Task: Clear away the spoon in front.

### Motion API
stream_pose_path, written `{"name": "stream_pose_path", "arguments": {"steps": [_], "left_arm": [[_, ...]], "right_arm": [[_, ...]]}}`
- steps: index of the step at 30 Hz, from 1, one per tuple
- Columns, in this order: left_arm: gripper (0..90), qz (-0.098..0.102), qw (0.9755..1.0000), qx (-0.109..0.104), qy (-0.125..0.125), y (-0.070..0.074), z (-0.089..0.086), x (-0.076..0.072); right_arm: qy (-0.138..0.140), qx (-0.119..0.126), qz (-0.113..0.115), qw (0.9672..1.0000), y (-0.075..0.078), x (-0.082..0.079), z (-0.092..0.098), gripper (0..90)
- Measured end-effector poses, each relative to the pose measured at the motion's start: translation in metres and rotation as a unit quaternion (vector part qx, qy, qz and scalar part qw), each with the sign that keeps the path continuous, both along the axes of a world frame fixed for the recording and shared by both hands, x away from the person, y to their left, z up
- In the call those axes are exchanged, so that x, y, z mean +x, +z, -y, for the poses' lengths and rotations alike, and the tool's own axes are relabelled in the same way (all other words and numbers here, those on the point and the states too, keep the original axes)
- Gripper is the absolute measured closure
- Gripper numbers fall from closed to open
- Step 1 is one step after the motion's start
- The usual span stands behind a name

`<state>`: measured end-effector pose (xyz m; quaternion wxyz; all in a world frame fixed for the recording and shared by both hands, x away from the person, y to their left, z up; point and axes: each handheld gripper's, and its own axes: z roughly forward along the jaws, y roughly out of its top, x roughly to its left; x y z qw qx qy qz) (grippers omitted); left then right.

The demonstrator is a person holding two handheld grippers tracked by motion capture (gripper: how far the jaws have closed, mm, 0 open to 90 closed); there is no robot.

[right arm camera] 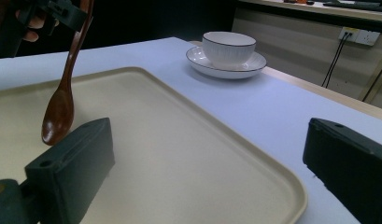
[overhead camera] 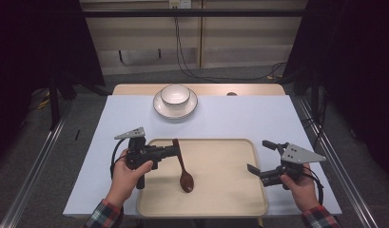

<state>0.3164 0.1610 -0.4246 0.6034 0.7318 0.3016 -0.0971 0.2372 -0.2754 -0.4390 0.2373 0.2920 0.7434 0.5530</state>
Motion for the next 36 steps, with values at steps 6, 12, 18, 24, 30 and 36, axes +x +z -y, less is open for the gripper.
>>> {"name": "stream_pose_path", "arguments": {"steps": [6, 12, 18, 24, 30, 36], "left_arm": [[82.6, -0.003, 0.9999, 0.005, 0.009, -0.004, 0.000, 0.002], [80.8, -0.002, 0.9998, 0.017, 0.014, -0.008, 0.000, 0.005], [78.7, -0.004, 0.9994, 0.031, 0.012, -0.013, 0.001, 0.009], [77.1, -0.006, 0.9992, 0.034, 0.019, -0.017, 0.003, 0.010], [74.9, 0.000, 0.9985, 0.049, 0.023, -0.020, 0.002, 0.010], [73.5, 0.000, 0.9983, 0.053, 0.023, -0.022, 0.002, 0.011]], "right_arm": [[0.003, 0.000, 0.002, 1.0000, -0.001, 0.002, -0.001, 1.6], [0.001, 0.000, 0.000, 1.0000, -0.002, 0.002, -0.001, 1.6], [0.005, 0.001, 0.001, 1.0000, -0.002, 0.003, -0.001, 1.6], [-0.001, 0.010, 0.000, 1.0000, 0.000, 0.005, 0.002, 1.6], [0.002, 0.011, -0.001, 0.9999, -0.001, 0.007, 0.000, 1.7], [0.006, 0.017, -0.003, 0.9998, 0.000, 0.009, 0.000, 1.8]]}}
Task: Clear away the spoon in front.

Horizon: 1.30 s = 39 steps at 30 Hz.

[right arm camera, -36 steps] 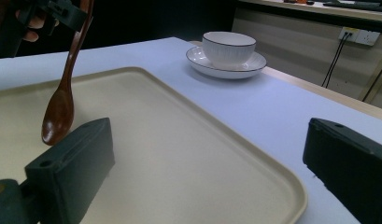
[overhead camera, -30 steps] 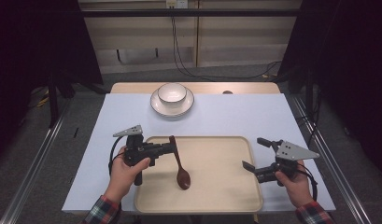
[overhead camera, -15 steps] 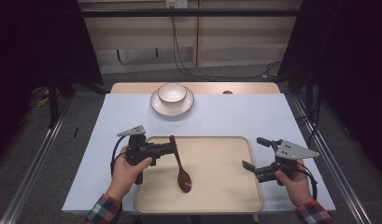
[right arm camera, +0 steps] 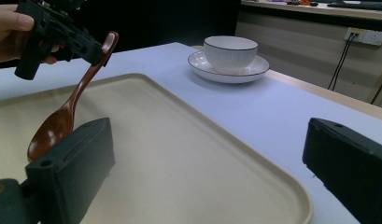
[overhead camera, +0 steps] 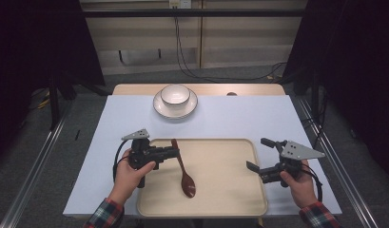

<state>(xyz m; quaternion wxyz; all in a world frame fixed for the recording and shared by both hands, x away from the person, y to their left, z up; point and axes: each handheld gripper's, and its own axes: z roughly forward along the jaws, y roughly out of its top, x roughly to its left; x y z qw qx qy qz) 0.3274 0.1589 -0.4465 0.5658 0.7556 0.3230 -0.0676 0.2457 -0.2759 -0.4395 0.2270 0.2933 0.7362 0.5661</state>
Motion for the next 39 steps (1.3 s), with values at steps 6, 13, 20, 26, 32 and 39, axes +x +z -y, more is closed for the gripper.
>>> {"name": "stream_pose_path", "arguments": {"steps": [6, 13, 20, 26, 32, 39], "left_arm": [[71.3, 0.002, 1.0000, 0.001, 0.001, 0.0006, 0.0003, 0.0023], [69.1, 0.001, 1.0000, 0.004, 0.007, 0.0000, -0.0014, 0.0025], [66.1, 0.004, 0.9999, 0.009, 0.009, 0.0003, 0.0010, 0.0000], [59.5, 0.014, 0.9996, 0.013, 0.020, -0.0003, -0.0025, 0.0012], [48.8, 0.028, 0.9989, 0.018, 0.032, -0.0009, -0.0048, 0.0027], [38.7, 0.036, 0.9981, 0.021, 0.044, -0.0022, -0.0031, 0.0062]], "right_arm": [[-0.002, -0.004, 0.001, 1.0000, -0.0007, -0.0003, -0.0003, 1.7], [0.003, -0.005, 0.003, 1.0000, 0.0001, -0.0018, -0.0009, 1.7], [0.003, -0.008, 0.003, 1.0000, 0.0014, -0.0048, -0.0022, 1.7], [0.009, -0.008, 0.006, 0.9999, 0.0021, -0.0059, -0.0042, 1.8], [0.009, -0.012, 0.007, 0.9999, 0.0034, -0.0055, -0.0075, 1.7], [0.019, -0.009, 0.004, 0.9998, 0.0044, -0.0082, -0.0076, 1.7]]}}
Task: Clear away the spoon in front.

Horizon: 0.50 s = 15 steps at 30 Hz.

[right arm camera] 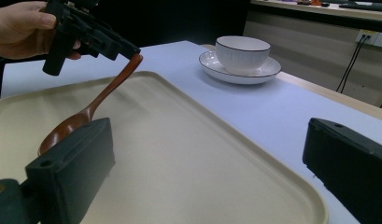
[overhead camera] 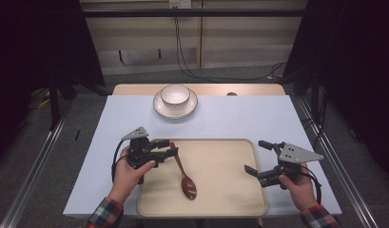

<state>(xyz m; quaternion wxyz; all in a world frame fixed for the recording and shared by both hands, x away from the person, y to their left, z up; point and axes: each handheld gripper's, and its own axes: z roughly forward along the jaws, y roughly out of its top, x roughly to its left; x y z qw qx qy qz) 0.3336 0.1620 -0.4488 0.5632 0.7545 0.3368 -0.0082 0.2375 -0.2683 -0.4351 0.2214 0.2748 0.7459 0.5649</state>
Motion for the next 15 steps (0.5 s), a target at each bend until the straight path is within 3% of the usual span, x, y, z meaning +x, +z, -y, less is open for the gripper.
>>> {"name": "stream_pose_path", "arguments": {"steps": [9, 15], "left_arm": [[26.9, 0.009, 0.9997, -0.008, 0.020, 0.002, -0.007, 0.005], [21.7, 0.034, 0.9988, -0.005, 0.035, 0.005, -0.014, 0.008]], "right_arm": [[-0.010, -0.009, 0.003, 0.9999, 0.001, -0.002, 0.001, 1.7], [-0.003, -0.008, 0.002, 1.0000, 0.001, -0.005, 0.002, 1.7]]}}
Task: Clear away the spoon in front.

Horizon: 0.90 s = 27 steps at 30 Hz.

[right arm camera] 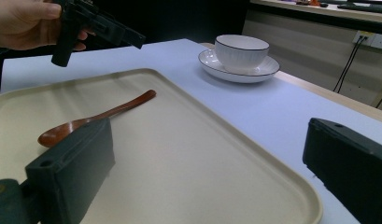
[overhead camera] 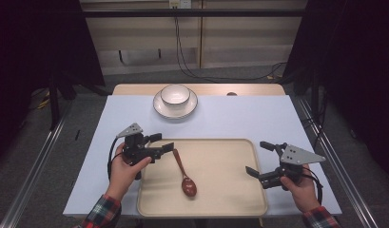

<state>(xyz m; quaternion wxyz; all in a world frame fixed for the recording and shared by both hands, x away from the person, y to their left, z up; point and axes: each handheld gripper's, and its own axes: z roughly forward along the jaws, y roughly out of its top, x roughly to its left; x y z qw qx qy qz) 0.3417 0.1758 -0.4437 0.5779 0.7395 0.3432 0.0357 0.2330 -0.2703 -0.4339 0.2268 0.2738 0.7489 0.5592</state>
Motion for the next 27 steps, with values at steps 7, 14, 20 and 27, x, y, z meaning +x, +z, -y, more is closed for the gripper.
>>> {"name": "stream_pose_path", "arguments": {"steps": [7, 14, 20, 27], "left_arm": [[18.3, 0.030, 0.9994, 0.014, 0.010, 0.006, -0.007, 0.000], [16.4, 0.048, 0.9988, 0.007, 0.007, 0.008, -0.018, 0.002], [14.0, 0.053, 0.9985, 0.007, 0.011, 0.010, -0.024, 0.002], [9.5, 0.070, 0.9975, 0.008, 0.001, 0.011, -0.032, 0.003]], "right_arm": [[-0.004, -0.003, 0.002, 1.0000, 0.000, -0.001, 0.000, 1.7], [-0.005, -0.004, 0.002, 1.0000, 0.000, -0.001, 0.000, 1.7], [-0.008, -0.007, 0.003, 0.9999, 0.000, -0.001, 0.000, 1.7], [-0.008, -0.005, 0.003, 0.9999, 0.000, -0.001, 0.002, 1.6]]}}
